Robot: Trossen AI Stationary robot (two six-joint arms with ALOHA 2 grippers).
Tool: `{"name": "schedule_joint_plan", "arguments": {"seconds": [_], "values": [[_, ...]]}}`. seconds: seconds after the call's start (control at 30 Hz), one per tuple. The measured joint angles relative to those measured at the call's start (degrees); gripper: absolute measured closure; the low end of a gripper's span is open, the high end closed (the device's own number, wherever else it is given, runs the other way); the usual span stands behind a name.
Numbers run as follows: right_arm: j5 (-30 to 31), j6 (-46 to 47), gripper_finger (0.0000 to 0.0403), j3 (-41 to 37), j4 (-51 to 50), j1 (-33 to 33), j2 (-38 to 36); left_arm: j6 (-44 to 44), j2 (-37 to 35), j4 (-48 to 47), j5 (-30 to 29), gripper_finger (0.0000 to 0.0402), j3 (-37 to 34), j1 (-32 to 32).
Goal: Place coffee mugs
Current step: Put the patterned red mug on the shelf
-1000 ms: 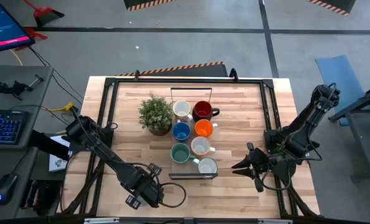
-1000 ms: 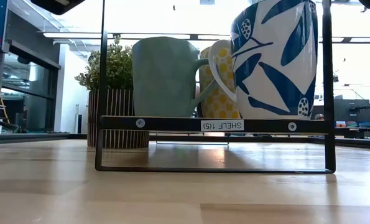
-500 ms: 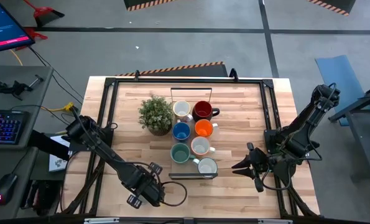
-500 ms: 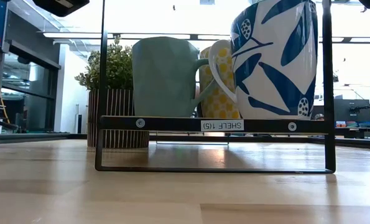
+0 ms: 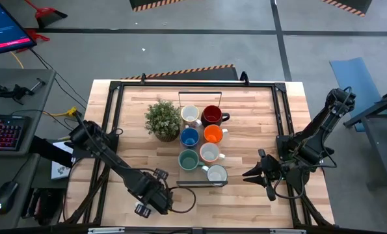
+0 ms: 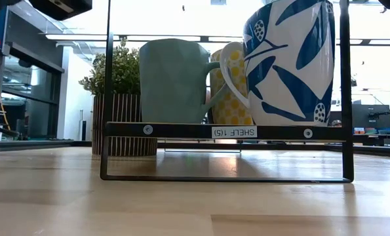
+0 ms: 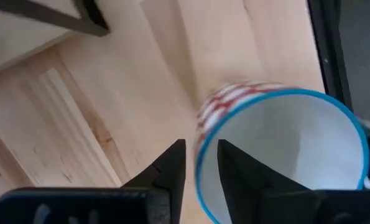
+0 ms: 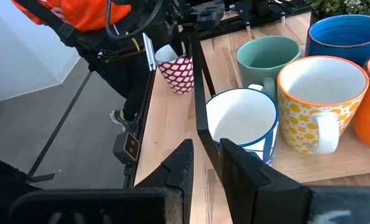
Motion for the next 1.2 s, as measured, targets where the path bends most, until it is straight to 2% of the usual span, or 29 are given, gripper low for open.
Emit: {"name": "schedule_joint_plan", "arguments": {"seconds": [0.27, 0.57, 0.8, 1.03, 1.2], "values": [[-0.09, -0.02, 0.0343, 0.00, 0.00, 0.00, 0.00, -6.10, -0.53, -0.05, 0.01, 0.0282, 0.02, 1.92], [-0.13, -0.04, 0.0343, 0.00, -0.04, -0.02, 0.00, -14.23, -3.47, -0.14, 0.71, 0.0275, 0.11, 1.90], [-0.11, -0.04, 0.0343, -0.02, -0.96, -0.01, 0.00, -26.92, -3.98, -3.51, 4.50, 0.0275, 0.09, -0.89], [-0.11, -0.04, 0.0343, -0.02, -0.94, 0.00, 0.00, -42.00, -4.81, -6.97, 2.16, 0.0275, 0.09, -4.23], [-0.11, -0.04, 0.0343, -0.02, -0.94, 0.00, 0.00, -47.25, -4.20, -6.92, 1.62, 0.0275, 0.04, -5.93]]}}
